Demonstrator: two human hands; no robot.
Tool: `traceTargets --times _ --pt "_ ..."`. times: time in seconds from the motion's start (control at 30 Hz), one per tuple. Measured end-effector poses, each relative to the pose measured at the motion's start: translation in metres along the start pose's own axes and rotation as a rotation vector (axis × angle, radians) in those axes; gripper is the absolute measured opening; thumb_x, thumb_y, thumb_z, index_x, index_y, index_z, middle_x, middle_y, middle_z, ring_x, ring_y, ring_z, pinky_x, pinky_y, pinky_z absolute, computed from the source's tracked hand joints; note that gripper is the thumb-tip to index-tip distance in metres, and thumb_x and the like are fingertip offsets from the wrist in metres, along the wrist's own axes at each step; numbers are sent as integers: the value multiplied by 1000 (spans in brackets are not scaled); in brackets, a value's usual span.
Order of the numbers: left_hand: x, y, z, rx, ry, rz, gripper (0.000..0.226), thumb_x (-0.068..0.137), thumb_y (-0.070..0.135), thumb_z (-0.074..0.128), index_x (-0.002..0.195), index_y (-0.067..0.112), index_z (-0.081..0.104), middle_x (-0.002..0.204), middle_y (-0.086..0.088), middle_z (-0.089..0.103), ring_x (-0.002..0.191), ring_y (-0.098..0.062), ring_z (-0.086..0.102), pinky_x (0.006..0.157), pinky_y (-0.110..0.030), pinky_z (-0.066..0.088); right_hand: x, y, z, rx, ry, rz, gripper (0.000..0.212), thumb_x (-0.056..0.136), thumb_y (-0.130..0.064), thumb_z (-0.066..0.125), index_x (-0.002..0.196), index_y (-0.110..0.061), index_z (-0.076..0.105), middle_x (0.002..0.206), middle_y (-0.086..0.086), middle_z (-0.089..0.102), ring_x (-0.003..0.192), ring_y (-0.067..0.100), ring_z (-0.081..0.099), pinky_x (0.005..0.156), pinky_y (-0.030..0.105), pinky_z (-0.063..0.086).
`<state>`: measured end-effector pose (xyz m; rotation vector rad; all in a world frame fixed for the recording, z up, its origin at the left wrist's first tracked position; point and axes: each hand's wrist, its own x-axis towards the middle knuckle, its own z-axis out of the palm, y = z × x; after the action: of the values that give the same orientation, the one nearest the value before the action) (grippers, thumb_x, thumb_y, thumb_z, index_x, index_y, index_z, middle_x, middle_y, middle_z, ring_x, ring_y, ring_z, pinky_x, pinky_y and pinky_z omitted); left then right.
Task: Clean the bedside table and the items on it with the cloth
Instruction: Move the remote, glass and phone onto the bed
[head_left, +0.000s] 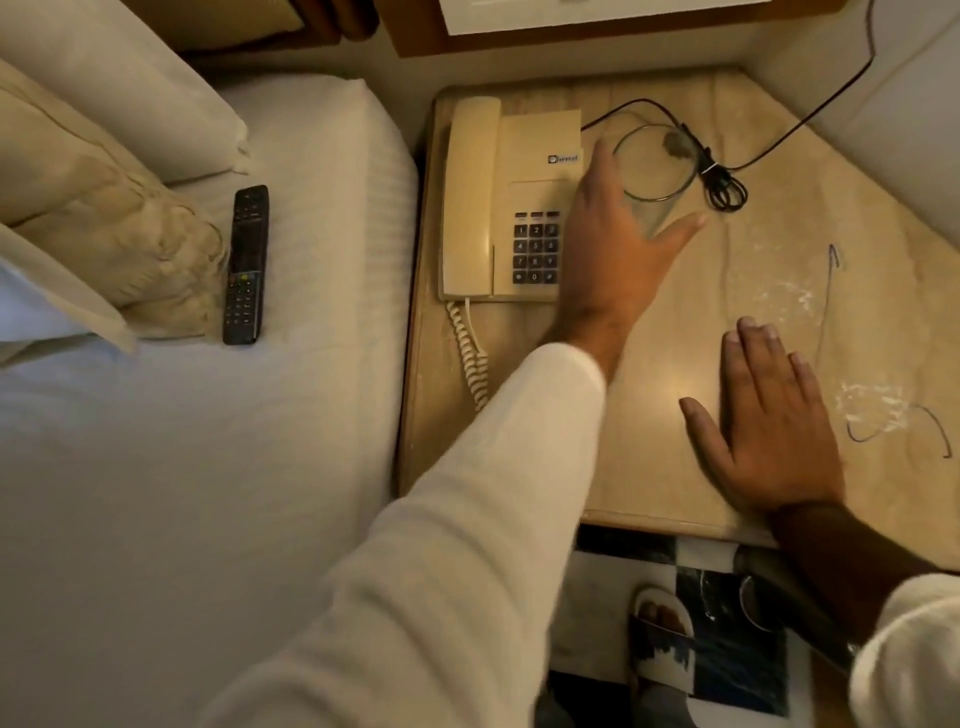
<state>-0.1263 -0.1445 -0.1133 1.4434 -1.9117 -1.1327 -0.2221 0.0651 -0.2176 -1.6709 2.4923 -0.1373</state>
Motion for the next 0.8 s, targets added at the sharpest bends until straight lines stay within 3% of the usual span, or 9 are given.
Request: traceTargets --times 0.1,0.23,0.4,0.47,0.53,0.67,0.8 --pt "18 4 12 30 80 -24 86 85 25 88 153 2 40 150 -17 58 138 -29 57 106 -31 50 0 2 3 -13 -11 -12 84 105 -60 29 169 -8 12 178 10 9 166 25 9 134 46 10" --pt "10 13 -1 -14 203 -21 69 87 24 86 141 1 50 140 -16 63 128 -27 62 98 -28 54 -1 -1 4 -3 -5 -8 84 105 -59 30 169 -7 13 178 11 9 166 26 9 134 46 9" --pt "5 0 -95 -125 430 -10 59 85 40 86 128 13 57 112 -1 66 99 -6 67 84 -25 61 0 0 1 12 0 -17 84 104 -58 32 169 -6 14 178 12 11 166 27 11 134 48 11" --pt "9 -23 -148 -22 461 -94 59 87 50 80 130 17 57 114 -6 67 101 -9 67 87 -22 60 0 1 1 15 4 -13 84 104 -57 33 168 -6 15 178 13 12 165 29 12 134 48 11" --pt "12 -52 -199 231 496 -156 68 87 58 76 134 12 58 122 -14 67 106 -19 65 88 -12 50 -1 1 1 20 7 -12 84 104 -56 34 168 -5 17 177 14 14 165 29 14 133 49 13" --pt "20 -101 -260 578 391 -269 83 86 68 72 142 9 55 138 -13 64 125 -29 61 97 -29 45 0 -1 -1 23 -4 -14 84 104 -57 33 168 -5 17 177 14 14 165 29 13 133 49 14" --pt "28 -129 -273 701 193 -330 80 87 70 69 135 7 56 128 -16 66 105 -28 63 87 -36 52 -1 -1 -1 28 -30 -9 84 104 -58 30 169 -6 14 178 13 11 166 28 10 134 49 12"
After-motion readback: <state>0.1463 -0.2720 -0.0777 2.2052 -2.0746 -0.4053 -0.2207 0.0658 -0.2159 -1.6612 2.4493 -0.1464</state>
